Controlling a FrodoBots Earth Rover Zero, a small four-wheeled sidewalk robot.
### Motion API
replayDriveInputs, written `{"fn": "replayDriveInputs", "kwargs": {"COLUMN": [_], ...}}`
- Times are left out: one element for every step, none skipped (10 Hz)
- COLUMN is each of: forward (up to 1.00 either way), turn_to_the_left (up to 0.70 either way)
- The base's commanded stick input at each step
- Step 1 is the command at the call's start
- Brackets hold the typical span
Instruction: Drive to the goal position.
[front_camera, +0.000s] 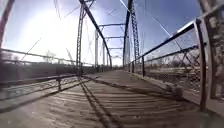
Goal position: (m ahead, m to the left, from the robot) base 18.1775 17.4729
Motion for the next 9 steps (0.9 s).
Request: {"fn": "replayDriveInputs", "kwargs": {"forward": [1.0, 1.0, 1.0, 1.0, 1.0, 1.0, 1.0, 1.0, 1.0], "turn_to_the_left": [0.0, 0.0, 0.0, 0.0, 0.0, 0.0, 0.0, 0.0, 0.0]}}
